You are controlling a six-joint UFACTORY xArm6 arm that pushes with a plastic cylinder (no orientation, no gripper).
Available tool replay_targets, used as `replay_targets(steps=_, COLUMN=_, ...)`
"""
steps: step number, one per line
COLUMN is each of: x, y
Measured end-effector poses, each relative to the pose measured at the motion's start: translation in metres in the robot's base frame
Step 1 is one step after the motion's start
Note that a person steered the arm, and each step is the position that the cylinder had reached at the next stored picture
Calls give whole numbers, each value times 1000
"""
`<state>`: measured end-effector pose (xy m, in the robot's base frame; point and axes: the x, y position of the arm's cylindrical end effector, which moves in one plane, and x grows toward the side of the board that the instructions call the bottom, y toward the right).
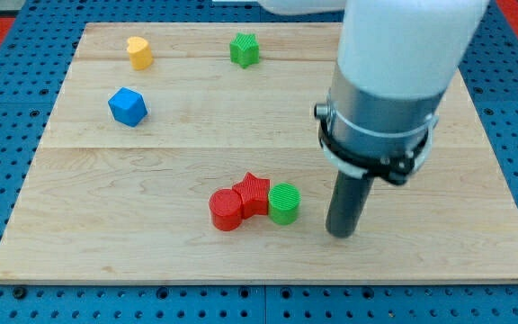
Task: Move your arm to the top of the board
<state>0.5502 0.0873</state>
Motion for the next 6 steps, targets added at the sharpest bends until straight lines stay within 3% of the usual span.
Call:
replay_targets(steps=1, x=-47, y=13)
replay_targets(steps=3, x=-58, y=19)
replay_targets(steps=6, x=-206, y=-34)
